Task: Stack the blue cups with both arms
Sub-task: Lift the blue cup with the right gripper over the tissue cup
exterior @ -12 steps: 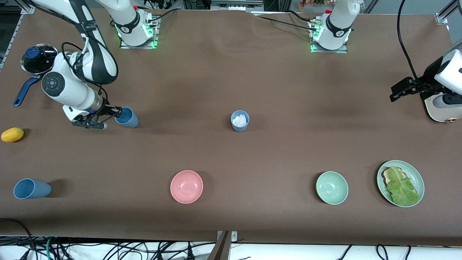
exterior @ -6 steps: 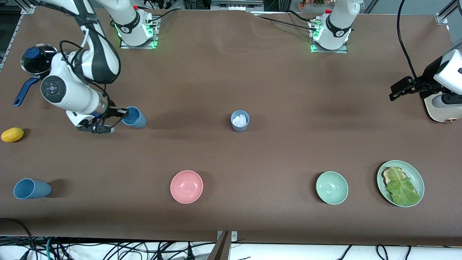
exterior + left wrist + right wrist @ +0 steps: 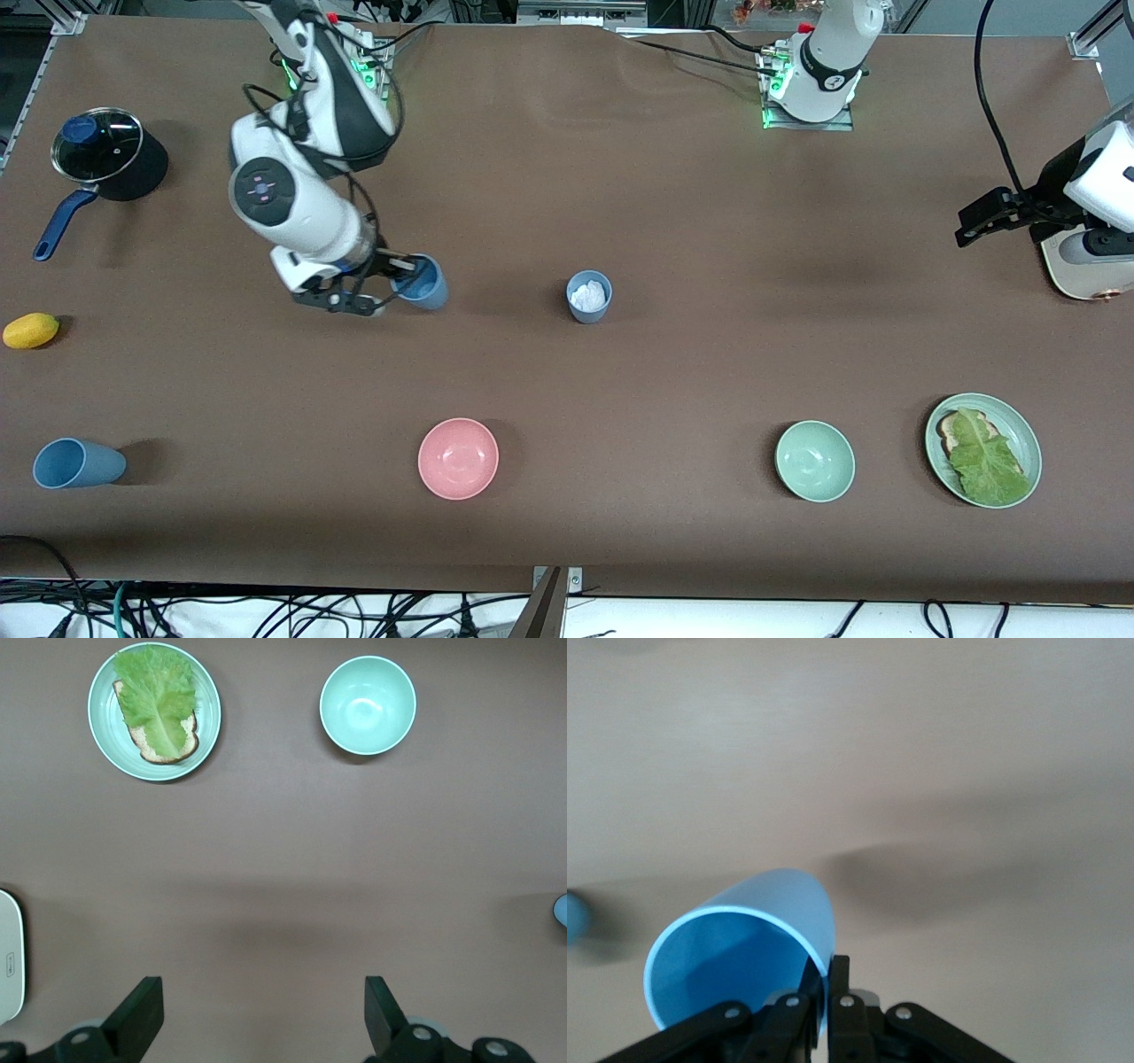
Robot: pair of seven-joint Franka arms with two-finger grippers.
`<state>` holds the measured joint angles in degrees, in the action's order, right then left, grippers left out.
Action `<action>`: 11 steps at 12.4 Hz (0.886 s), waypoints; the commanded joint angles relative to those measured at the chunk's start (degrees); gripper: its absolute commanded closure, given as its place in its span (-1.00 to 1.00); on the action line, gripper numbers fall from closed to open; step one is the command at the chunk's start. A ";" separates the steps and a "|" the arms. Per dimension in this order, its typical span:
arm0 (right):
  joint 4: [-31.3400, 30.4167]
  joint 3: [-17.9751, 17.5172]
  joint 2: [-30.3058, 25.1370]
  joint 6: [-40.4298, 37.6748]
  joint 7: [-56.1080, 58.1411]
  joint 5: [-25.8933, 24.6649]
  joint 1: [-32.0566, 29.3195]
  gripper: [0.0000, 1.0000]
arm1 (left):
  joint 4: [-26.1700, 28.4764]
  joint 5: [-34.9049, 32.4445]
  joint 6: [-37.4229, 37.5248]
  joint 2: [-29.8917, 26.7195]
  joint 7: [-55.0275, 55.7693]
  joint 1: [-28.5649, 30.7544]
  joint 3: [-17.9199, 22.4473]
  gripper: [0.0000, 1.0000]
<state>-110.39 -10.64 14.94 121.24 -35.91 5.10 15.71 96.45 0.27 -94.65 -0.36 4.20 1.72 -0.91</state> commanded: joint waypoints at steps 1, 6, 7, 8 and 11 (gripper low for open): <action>10.08 -0.34 6.13 -1.44 -8.53 0.87 4.75 1.00 | -0.56 -0.71 0.78 -0.16 -0.59 0.04 0.03 -1.00; 16.70 -0.34 9.75 -1.62 -18.65 0.87 12.32 1.00 | -0.56 -0.71 1.84 -0.16 -0.68 0.04 0.12 -1.00; 17.31 -0.43 9.75 -1.62 -19.63 0.96 13.29 1.00 | -0.56 -0.71 1.84 -0.16 -0.77 0.04 0.12 -1.00; 17.75 -0.43 9.75 -1.62 -20.59 0.87 13.90 1.00 | -0.56 -0.71 1.84 -0.16 -0.77 0.04 0.12 -1.00; 19.77 -0.70 9.75 -2.23 -21.39 0.96 14.44 1.00 | -0.56 -0.71 1.84 -0.16 -0.77 0.12 0.12 -1.00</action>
<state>-93.39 -11.26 24.24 121.00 -56.51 5.13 29.96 96.44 0.27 -93.71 -0.37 4.20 1.73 -0.88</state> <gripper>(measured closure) 0.943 0.000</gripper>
